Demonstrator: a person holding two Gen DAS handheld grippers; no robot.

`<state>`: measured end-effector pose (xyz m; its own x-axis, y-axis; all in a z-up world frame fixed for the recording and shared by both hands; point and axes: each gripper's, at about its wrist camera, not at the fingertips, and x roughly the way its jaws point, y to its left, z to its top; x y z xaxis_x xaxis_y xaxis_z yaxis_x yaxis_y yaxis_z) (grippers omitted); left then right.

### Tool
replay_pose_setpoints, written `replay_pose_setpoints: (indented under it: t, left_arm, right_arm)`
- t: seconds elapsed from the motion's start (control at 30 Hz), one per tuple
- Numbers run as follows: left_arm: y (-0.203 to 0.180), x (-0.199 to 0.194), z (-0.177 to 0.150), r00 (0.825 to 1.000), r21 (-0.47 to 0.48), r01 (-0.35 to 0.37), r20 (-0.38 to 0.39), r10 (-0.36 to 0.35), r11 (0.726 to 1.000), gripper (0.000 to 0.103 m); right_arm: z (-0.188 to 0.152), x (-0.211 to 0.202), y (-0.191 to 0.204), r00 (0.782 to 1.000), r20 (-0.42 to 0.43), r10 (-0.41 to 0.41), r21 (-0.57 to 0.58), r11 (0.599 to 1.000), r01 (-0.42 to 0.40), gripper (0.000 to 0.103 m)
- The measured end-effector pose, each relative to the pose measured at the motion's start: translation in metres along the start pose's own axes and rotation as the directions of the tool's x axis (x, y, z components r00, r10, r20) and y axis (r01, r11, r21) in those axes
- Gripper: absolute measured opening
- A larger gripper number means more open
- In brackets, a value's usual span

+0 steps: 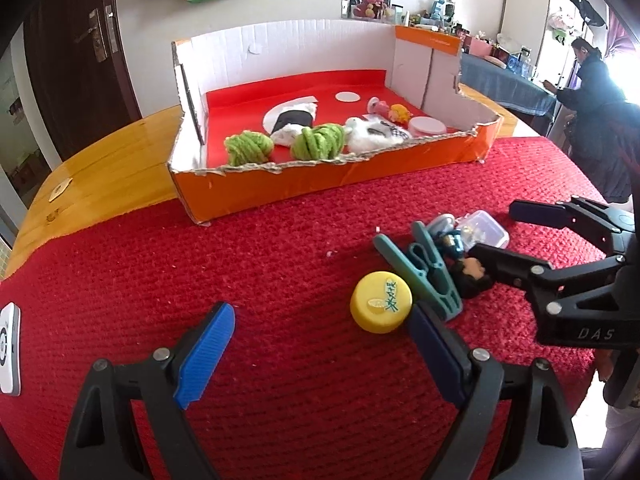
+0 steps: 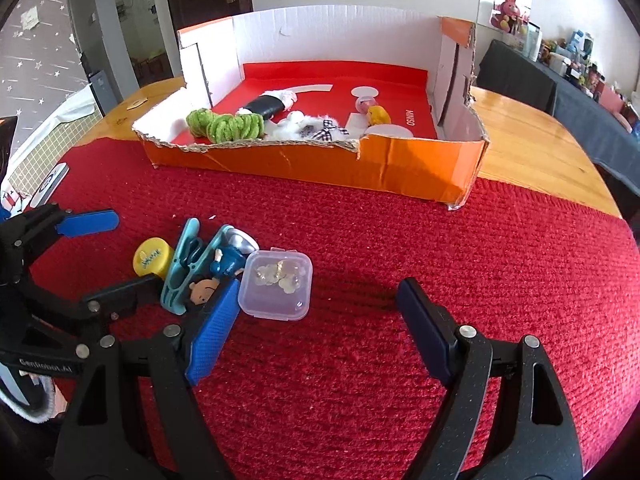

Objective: Organize objects
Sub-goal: 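Lift both open tools out of the box back toward the items, then close left tool on yellow lid while right tool closes on clear plastic box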

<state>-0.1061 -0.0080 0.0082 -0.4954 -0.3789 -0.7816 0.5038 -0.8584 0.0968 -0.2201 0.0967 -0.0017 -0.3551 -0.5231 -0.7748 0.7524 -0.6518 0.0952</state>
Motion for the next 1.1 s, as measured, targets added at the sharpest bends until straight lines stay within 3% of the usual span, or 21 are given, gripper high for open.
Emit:
replay_pose_setpoints:
  t: [0.13, 0.33, 0.63, 0.73, 0.8, 0.93, 0.97, 1.1]
  left_arm:
    - [0.007, 0.0, 0.001, 0.999, 0.002, -0.032, 0.005, 0.032, 0.999, 0.09]
    - [0.008, 0.0, 0.002, 0.999, 0.005, -0.034, 0.014, 0.034, 0.999, 0.09]
    - [0.0, 0.002, 0.006, 1.0, 0.049, 0.025, 0.017, -0.025, 0.998, 0.069]
    - [-0.005, 0.0, 0.005, 0.999, 0.074, 0.035, 0.024, -0.037, 0.997, 0.058]
    - [-0.007, 0.0, 0.004, 0.999, 0.086, 0.044, 0.028, -0.047, 0.995, 0.05]
    - [-0.009, -0.002, 0.003, 0.996, 0.084, 0.085, 0.032, -0.088, 0.993, 0.036]
    - [-0.009, -0.002, 0.003, 0.995, 0.08, 0.096, 0.032, -0.099, 0.992, 0.032]
    - [-0.007, -0.004, 0.003, 0.993, 0.06, 0.109, 0.033, -0.111, 0.992, 0.031]
  right_arm:
    - [0.0, -0.001, -0.011, 0.999, 0.003, -0.04, 0.003, 0.999, 0.04, 0.08]
    - [0.001, -0.005, -0.023, 1.0, 0.012, -0.026, 0.007, 1.0, 0.026, 0.08]
    - [0.006, 0.002, -0.011, 1.0, 0.014, 0.01, -0.081, 0.997, -0.009, 0.079]
    - [0.006, 0.005, -0.006, 1.0, 0.008, 0.017, -0.109, 0.994, -0.016, 0.064]
    - [0.006, 0.005, -0.004, 1.0, 0.011, 0.021, -0.123, 0.992, -0.019, 0.06]
    - [0.005, 0.005, 0.0, 0.999, 0.014, 0.049, -0.14, 0.989, -0.046, 0.037]
    - [0.005, 0.004, 0.001, 0.999, 0.018, 0.049, -0.144, 0.988, -0.046, 0.037]
    - [0.003, 0.001, 0.004, 0.998, 0.024, 0.062, -0.148, 0.987, -0.058, 0.037]
